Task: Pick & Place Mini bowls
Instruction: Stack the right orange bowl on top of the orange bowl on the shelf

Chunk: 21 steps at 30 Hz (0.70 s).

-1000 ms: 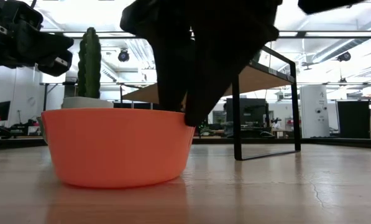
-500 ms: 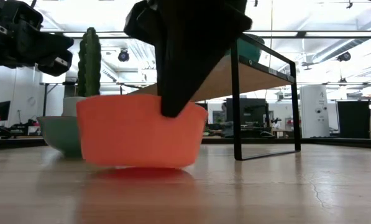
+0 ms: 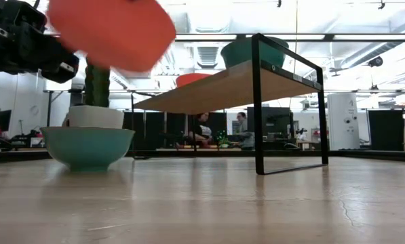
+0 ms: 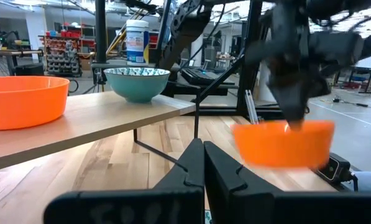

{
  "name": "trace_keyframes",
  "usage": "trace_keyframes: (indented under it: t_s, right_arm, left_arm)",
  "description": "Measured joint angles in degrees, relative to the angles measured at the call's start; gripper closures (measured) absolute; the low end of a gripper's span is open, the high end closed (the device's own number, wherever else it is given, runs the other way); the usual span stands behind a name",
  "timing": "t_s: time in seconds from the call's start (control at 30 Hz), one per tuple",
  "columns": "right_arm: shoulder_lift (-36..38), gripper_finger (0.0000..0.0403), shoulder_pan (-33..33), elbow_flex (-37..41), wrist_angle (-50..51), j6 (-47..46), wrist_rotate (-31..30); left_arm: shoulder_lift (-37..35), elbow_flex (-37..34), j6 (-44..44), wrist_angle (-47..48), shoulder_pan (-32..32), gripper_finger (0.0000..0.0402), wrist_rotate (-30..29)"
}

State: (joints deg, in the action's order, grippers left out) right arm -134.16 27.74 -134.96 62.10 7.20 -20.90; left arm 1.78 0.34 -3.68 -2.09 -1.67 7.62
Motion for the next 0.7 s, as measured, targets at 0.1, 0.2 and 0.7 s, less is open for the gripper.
trace_keyframes:
  t_s: [0.1,0.2,0.7]
  right_arm:
    - [1.89,0.0394,-0.37,-0.04,-0.19,3.17,-9.3]
    - [3.81,0.0394,-1.33,-0.04,-1.13,7.02,-17.79]
    - [9.53,0.0394,-14.9,-0.04,-2.5,7.59,-32.79]
  left_arm:
    - [-0.01,-0.01,0.01,0.02,0.01,0.0402,-0.01]
    - [0.0,0.0,0.0,0.02,-0.01,0.0402,-0.01]
    - [0.17,-0.01,0.0,0.01,0.0,0.0402,-0.01]
